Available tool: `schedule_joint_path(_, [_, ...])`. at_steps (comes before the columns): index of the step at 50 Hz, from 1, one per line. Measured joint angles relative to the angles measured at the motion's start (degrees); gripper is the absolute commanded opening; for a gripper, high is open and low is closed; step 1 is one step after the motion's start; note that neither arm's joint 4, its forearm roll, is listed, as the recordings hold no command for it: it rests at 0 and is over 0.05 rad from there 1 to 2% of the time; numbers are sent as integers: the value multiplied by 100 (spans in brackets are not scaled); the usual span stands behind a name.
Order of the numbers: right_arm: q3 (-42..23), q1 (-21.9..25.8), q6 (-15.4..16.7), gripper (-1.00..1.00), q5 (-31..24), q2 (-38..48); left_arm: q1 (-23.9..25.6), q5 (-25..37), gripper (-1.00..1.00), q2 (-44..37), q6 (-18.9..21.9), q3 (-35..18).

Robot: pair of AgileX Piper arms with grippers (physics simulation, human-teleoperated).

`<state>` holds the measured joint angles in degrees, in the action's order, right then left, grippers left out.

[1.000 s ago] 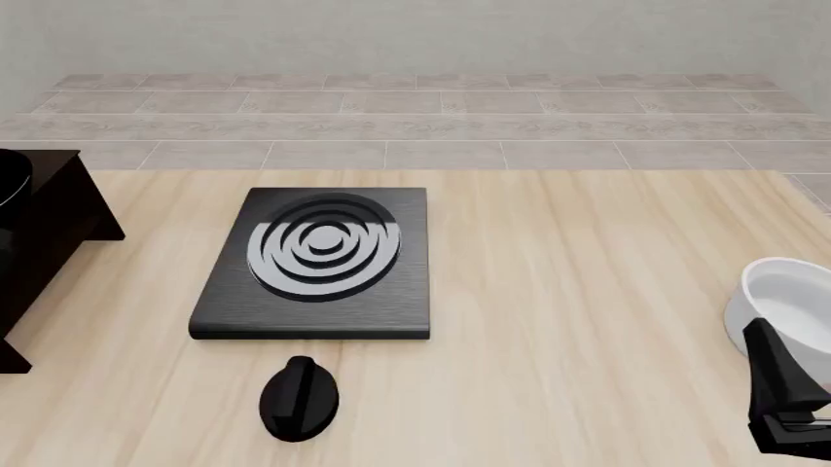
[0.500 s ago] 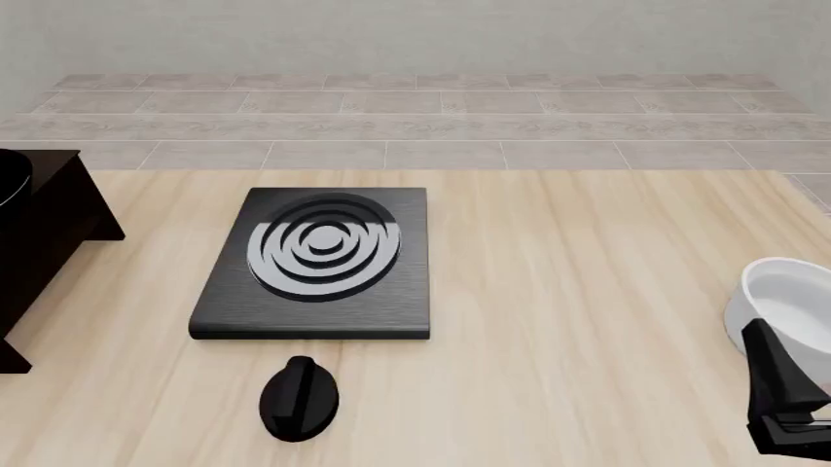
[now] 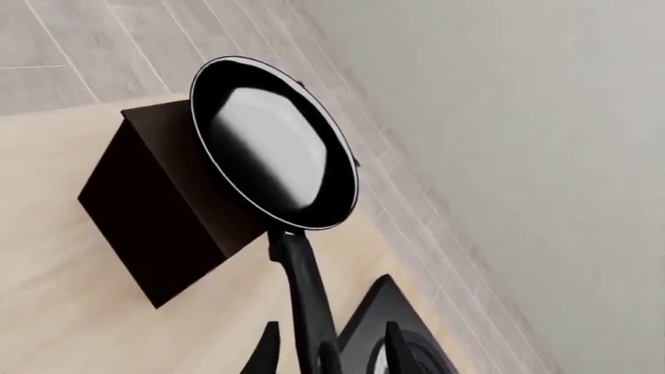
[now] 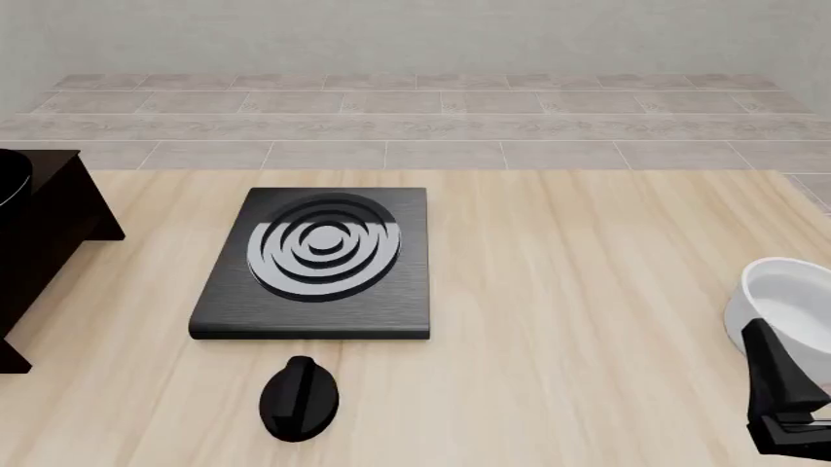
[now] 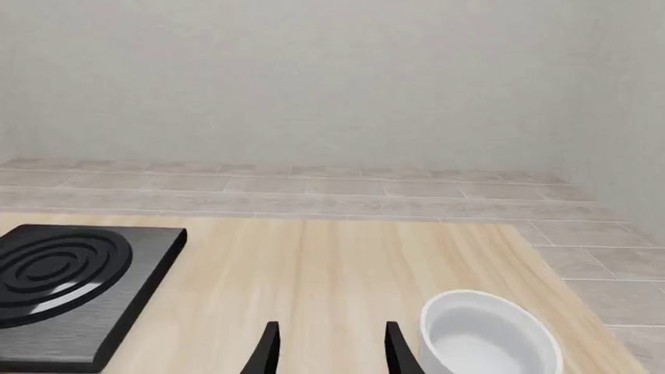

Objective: Put the frying pan on top of the cabinet.

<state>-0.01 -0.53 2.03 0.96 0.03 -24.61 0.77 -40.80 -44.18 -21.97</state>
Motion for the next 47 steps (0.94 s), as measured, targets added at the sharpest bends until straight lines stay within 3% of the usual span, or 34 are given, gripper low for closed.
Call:
schedule_joint_path(14, [0,-10,-6,100,20,0,51,647,100,628,19,-272])
schedule_joint_path(47, [0,4,-56,100,85,-1,-206,2508,100,2191,128,-1623])
